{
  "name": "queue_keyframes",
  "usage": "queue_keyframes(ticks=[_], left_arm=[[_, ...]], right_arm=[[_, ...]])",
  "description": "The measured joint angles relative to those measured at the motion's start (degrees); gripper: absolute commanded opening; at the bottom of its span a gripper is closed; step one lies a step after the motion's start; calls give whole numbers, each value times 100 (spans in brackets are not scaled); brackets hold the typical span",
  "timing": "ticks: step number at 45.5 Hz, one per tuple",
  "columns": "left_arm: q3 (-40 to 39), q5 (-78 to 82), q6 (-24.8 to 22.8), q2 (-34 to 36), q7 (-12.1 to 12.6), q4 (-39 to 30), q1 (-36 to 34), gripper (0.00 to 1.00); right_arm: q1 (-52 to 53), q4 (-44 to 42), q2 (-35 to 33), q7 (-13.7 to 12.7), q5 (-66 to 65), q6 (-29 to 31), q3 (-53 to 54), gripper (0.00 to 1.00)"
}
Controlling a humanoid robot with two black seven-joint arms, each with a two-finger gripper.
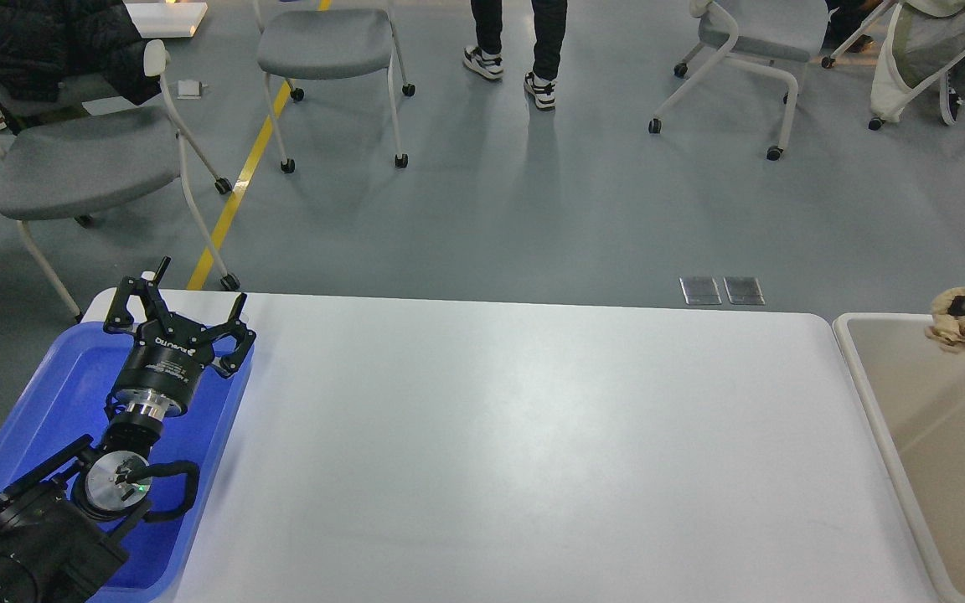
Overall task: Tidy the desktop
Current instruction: 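Lift the paper ball with the right gripper over the beige bin, then open the right gripper to drop the paper ball into the bin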
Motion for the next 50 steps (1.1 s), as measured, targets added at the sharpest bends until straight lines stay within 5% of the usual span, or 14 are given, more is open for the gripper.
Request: queue_keyframes(ticks=[18, 27, 37, 50], left_arm=[[0, 1, -2, 0, 0, 0, 0, 100], [3, 1, -2, 0, 0, 0, 0, 100], [7, 0, 4, 0, -3, 0, -13, 100], [8, -7, 7, 0, -6, 0, -17, 100]], right_arm=[[-164, -2711, 1458, -63, 2048, -1820, 73, 0], [-383, -4289, 2408, -325, 3733, -2388, 123, 0], [-687, -4990, 2945, -814, 5417, -2878, 163, 0], [-1087, -5267, 3376, -1131, 6890, -3181, 225, 0]])
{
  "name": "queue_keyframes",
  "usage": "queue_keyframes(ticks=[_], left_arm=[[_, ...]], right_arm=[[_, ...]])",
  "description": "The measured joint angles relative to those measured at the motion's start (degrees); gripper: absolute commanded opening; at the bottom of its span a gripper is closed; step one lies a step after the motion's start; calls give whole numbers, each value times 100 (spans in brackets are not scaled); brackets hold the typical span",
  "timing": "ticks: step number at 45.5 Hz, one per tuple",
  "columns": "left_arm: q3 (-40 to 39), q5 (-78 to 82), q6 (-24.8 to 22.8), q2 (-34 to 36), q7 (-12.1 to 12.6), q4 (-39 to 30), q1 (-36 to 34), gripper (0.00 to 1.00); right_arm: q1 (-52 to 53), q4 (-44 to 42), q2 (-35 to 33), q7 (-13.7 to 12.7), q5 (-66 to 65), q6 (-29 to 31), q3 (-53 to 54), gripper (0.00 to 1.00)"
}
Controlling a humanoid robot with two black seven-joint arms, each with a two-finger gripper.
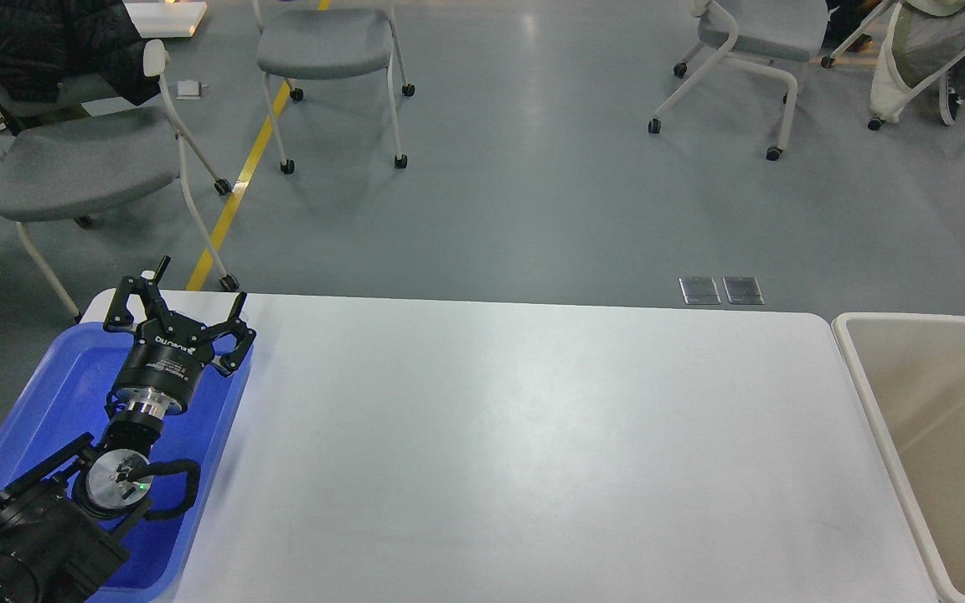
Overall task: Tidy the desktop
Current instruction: 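Open the right gripper to drop the paper ball into the bin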
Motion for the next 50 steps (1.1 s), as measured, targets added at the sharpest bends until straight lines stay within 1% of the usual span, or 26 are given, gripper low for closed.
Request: queue_keyframes(ticks=[12, 28, 31, 33, 34, 35, 37, 38, 40, 42, 43, 44, 45, 50], left_arm=[[0, -1, 0, 0, 0, 0, -1, 100], [5, -1, 0, 0, 0, 0, -1, 100], [5, -2, 0, 0, 0, 0, -1, 100], [5, -2, 0, 0, 0, 0, -1, 100], [5, -1, 0, 0, 0, 0, -1, 100], [6, -2, 0, 0, 0, 0, -1, 100], [7, -2, 0, 0, 0, 0, -1, 100], [7, -1, 0, 0, 0, 0, -1, 100], [7, -1, 0, 0, 0, 0, -1, 100], [7, -2, 0, 0, 0, 1, -1, 100], [7, -1, 1, 0, 0, 1, -1, 100], [7, -1, 0, 0, 0, 1, -1, 100], [7, -2, 0, 0, 0, 1, -1, 100], [8, -2, 1, 0, 0, 2, -1, 100]], right_arm=[[-237, -65, 309, -105, 380, -124, 249, 0], [-352, -71, 497, -135, 501, -123, 366, 1], [-359, -67, 510, -137, 509, -119, 378, 10], [-364, -66, 518, -137, 515, -117, 385, 20], [-365, -66, 520, -137, 515, -116, 386, 24], [-366, -65, 522, -138, 516, -116, 387, 31], [-368, -65, 526, -138, 518, -114, 391, 54], [-370, -64, 528, -137, 520, -114, 393, 61], [-371, -64, 532, -136, 521, -113, 396, 66], [-371, -63, 533, -126, 523, -113, 398, 75], [-371, -63, 534, -122, 523, -113, 399, 83], [-371, -62, 534, -119, 525, -113, 400, 93], [-371, -61, 535, -114, 525, -113, 400, 100], [-368, -56, 534, -97, 525, -110, 401, 100]])
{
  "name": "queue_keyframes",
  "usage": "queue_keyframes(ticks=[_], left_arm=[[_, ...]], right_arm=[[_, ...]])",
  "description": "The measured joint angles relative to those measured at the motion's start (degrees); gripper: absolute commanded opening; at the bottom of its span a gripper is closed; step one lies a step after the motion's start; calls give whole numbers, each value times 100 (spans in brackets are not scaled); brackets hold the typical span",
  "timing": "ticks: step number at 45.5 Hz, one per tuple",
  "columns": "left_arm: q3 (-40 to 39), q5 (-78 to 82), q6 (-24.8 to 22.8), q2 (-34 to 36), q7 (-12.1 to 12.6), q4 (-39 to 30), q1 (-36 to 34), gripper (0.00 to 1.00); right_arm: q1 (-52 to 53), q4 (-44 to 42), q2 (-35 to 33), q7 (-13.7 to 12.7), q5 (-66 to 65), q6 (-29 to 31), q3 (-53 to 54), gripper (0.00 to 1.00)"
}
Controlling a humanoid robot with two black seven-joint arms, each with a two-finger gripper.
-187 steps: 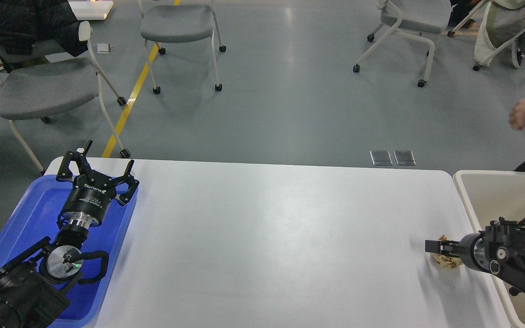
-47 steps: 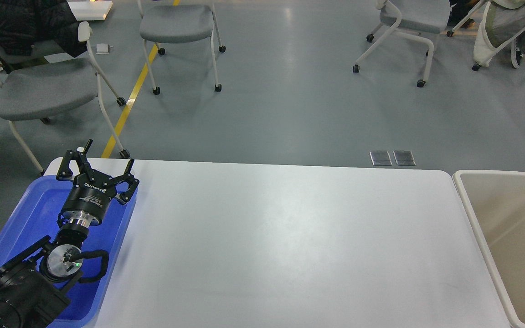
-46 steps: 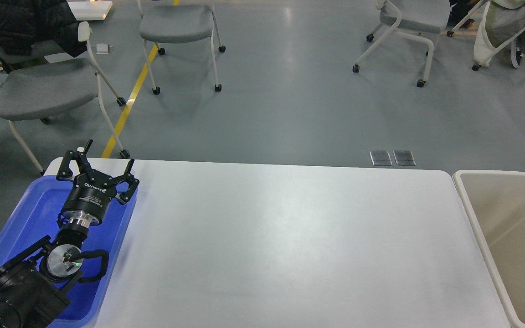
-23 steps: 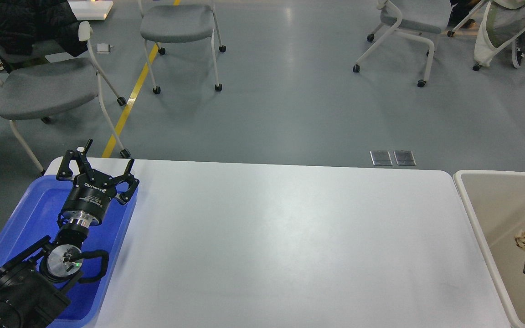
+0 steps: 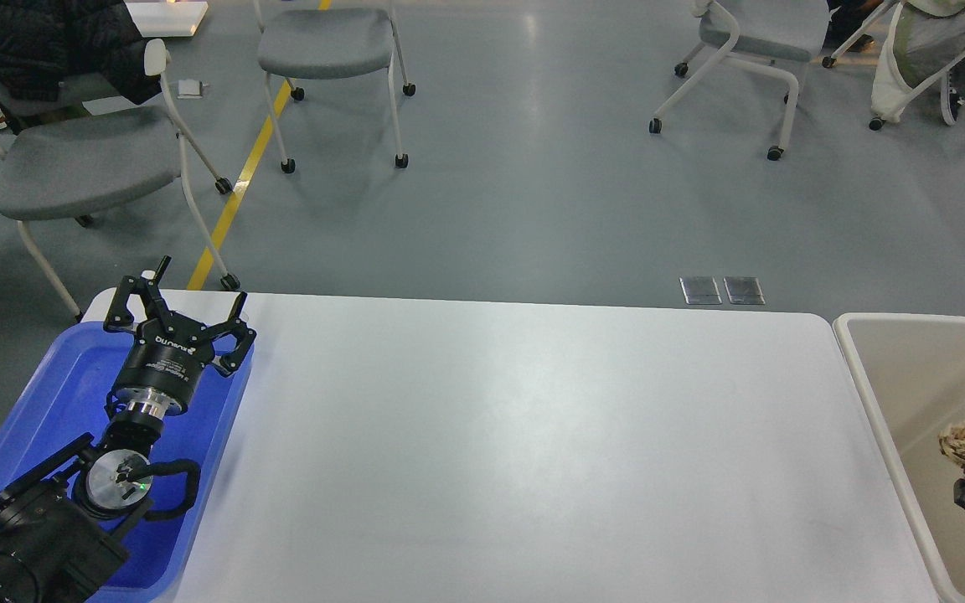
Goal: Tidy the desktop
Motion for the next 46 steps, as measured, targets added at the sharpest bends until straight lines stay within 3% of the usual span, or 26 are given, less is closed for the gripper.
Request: queue_keyframes(ticks=[28, 35, 46], left_arm=[[1, 0, 2, 0, 0, -2, 0, 100], [1, 0, 2, 0, 0, -2, 0, 100], [1, 0, 2, 0, 0, -1, -1, 100]], right_arm=[[339, 123, -169, 82, -73, 65, -72, 100], [514, 406, -376, 325, -74, 290, 8, 100], [630, 1419, -835, 763, -67, 1123, 910, 100]])
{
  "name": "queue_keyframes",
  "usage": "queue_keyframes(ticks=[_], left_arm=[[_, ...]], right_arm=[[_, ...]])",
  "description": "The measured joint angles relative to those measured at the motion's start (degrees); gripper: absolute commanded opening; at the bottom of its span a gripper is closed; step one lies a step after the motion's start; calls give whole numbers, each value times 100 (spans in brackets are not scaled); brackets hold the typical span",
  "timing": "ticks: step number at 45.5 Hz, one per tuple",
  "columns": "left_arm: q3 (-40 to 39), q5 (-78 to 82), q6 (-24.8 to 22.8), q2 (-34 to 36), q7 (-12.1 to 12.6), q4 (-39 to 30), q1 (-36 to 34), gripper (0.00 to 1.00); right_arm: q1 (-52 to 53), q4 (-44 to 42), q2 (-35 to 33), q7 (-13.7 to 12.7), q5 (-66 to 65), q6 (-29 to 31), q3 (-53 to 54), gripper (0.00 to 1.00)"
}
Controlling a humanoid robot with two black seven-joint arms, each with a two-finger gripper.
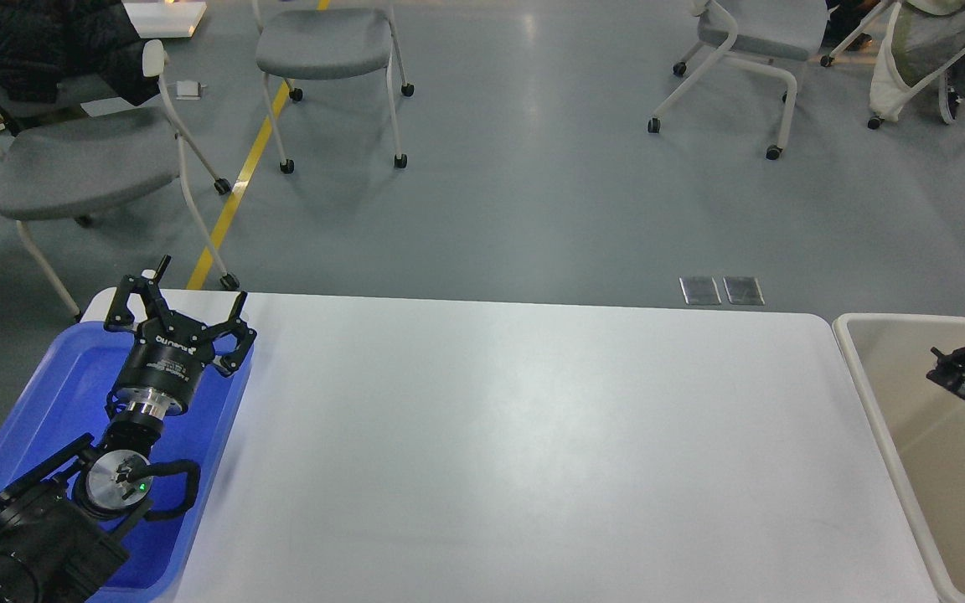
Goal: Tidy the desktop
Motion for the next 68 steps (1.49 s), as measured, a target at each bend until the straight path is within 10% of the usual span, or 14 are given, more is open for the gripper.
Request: queue_keyframes(ticks=[32, 68], left_arm=[[0, -7, 20, 0, 0, 1, 1, 100], [0, -8, 15, 0, 0, -1, 1, 100]], right_arm=[[-18, 3291, -185, 194, 4, 1303, 1590, 100], [-653, 3586, 1617, 203, -13, 1919, 1755, 100]])
